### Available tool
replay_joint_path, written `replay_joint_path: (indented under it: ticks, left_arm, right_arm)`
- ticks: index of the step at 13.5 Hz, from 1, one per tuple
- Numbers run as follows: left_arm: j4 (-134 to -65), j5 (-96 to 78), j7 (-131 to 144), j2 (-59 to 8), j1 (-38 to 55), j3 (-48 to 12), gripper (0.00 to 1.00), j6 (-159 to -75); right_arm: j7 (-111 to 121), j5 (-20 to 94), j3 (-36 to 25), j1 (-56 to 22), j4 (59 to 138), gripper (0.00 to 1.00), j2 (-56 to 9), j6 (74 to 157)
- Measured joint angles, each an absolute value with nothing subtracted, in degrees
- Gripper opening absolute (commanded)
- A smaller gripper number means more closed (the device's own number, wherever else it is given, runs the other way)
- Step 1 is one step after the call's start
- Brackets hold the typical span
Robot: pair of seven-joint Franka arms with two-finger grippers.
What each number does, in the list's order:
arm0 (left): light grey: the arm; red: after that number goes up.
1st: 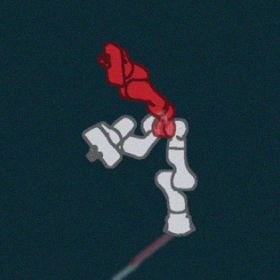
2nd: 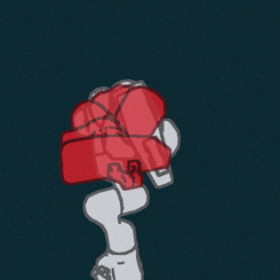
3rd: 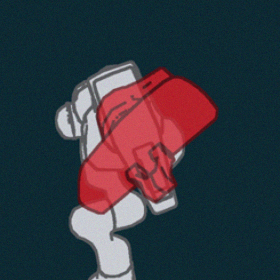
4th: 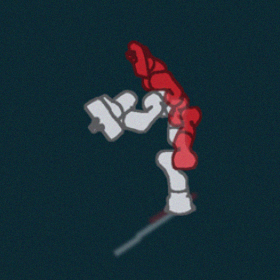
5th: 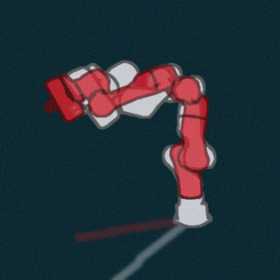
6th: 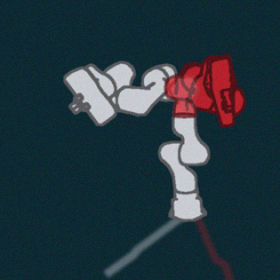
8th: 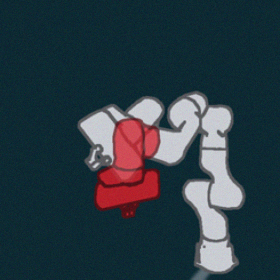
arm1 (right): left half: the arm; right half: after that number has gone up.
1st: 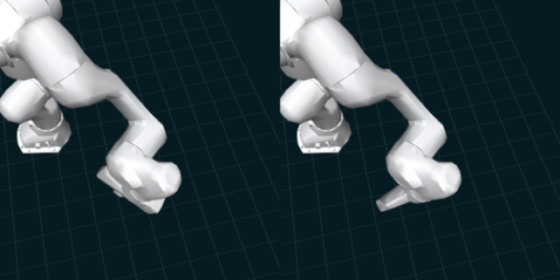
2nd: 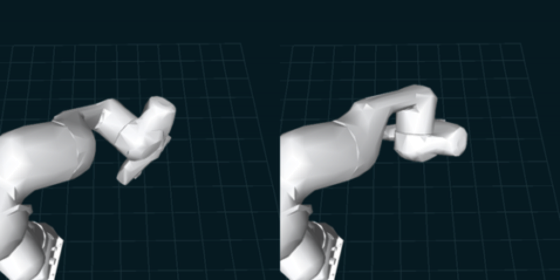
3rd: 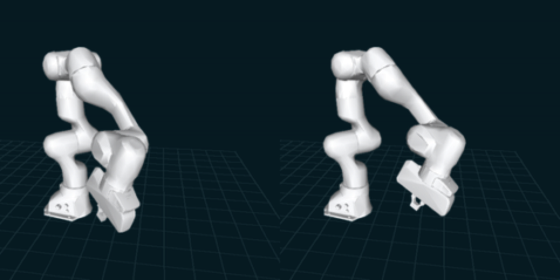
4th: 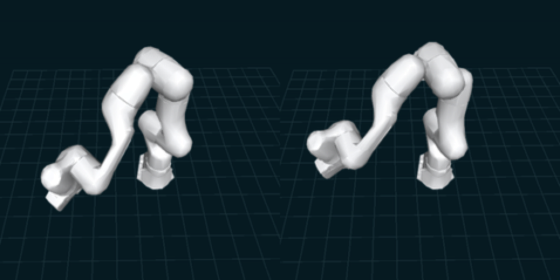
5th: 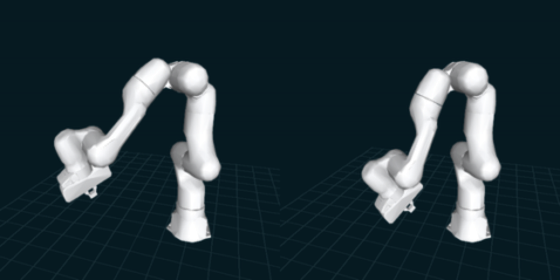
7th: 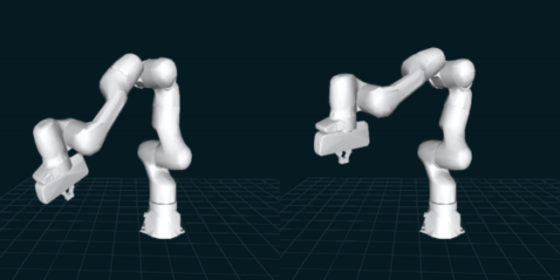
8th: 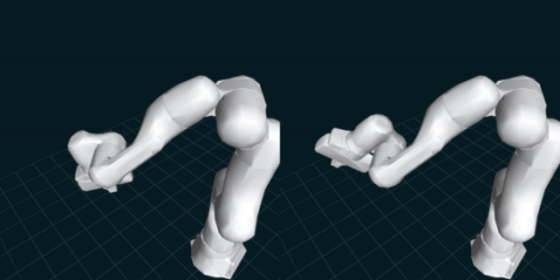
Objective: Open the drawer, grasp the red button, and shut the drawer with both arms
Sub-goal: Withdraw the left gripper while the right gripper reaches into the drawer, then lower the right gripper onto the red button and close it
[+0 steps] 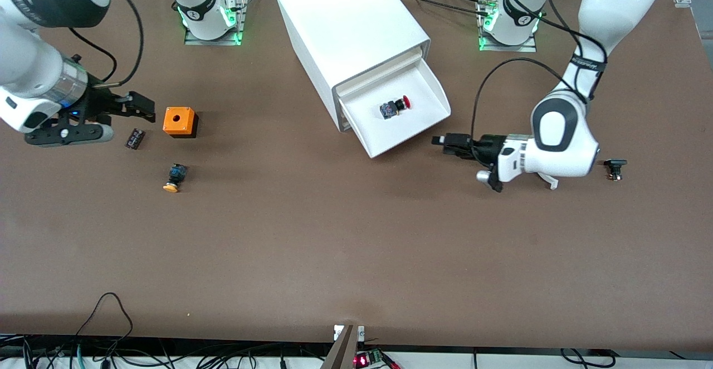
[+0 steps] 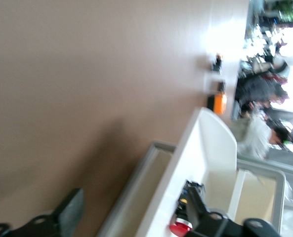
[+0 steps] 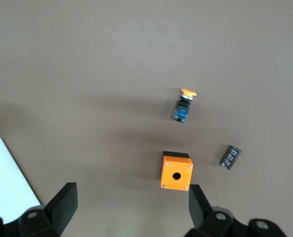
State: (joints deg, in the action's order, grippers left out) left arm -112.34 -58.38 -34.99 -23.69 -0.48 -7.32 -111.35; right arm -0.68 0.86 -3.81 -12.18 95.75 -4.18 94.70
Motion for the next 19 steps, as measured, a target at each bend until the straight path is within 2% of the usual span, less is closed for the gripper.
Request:
replay_joint_path:
  ticks: [2, 4, 8, 12, 15, 19]
  left_arm:
    - [-112.23, -56.96, -35.06, -19.52, -1.02, -0.05, 1.00, -111.36]
    - [-112.21, -55.10, -35.12, -15.92, -2.71, 3.09, 1.00, -111.17]
    - [-107.03, -35.19, -34.32, -9.59, -4.06, 4.72, 1.00, -109.61]
    - [-98.81, -17.07, -27.64, -7.07, -3.97, 6.03, 1.00, -100.97]
    - [-94.04, -9.81, -17.83, -6.50, -2.94, 5.06, 1.00, -95.12]
    - [-93.04, -4.05, -10.20, -5.58, -1.51, 3.49, 1.00, -92.93]
  right_arm:
    - [-0.68, 1.05, -3.73, -15.80, 93.45, 1.00, -4.40, 94.98]
    - [-0.69, 1.15, -3.54, -20.89, 91.02, 1.00, -6.00, 96.67]
    - [-0.63, 1.17, -3.23, -30.88, 86.55, 1.00, -12.24, 102.47]
    - [-0.59, 1.09, -3.18, -40.24, 81.34, 1.00, -17.16, 104.48]
    - [2.85, 1.15, -2.68, -42.74, 77.33, 1.00, -20.03, 104.98]
    - [15.90, 1.17, 2.26, -43.53, 75.74, 1.00, -23.83, 109.40]
